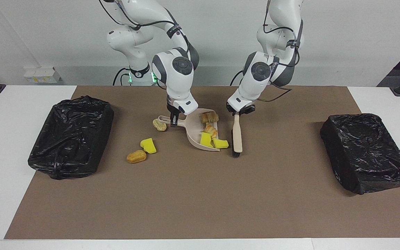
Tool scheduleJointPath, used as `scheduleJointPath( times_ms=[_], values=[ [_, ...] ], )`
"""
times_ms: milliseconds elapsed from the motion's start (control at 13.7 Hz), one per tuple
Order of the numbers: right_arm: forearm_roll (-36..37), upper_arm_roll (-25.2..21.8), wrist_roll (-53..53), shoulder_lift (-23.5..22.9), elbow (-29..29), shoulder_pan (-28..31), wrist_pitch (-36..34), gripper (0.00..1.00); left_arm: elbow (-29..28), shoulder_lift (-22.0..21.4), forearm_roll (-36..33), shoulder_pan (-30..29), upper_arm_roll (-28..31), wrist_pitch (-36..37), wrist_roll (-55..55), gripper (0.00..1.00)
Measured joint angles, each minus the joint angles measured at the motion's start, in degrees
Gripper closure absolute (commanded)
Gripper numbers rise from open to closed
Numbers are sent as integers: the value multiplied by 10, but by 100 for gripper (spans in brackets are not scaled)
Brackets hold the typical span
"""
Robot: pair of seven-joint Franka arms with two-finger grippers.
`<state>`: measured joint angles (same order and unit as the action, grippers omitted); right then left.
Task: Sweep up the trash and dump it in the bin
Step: 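Brush the sponges and bread into the dustpan held by the right gripper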
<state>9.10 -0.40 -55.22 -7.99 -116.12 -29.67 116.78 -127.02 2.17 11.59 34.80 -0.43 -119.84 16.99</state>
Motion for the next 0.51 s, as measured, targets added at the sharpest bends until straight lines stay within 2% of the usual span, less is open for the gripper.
scheduleJointPath(
  times_ms=[146, 293, 512],
  values=[
    [0, 0, 0, 0, 0, 0, 0, 100, -2, -4, 0, 49, -3, 1, 14, 100],
    [0, 0, 0, 0, 0, 0, 0, 100, -2, -10, 1, 91, -5, 1, 78, 100],
    [0, -1, 0, 0, -1, 1, 0, 100, -2, -19, 1, 113, -6, 11, 164, 100]
  ],
)
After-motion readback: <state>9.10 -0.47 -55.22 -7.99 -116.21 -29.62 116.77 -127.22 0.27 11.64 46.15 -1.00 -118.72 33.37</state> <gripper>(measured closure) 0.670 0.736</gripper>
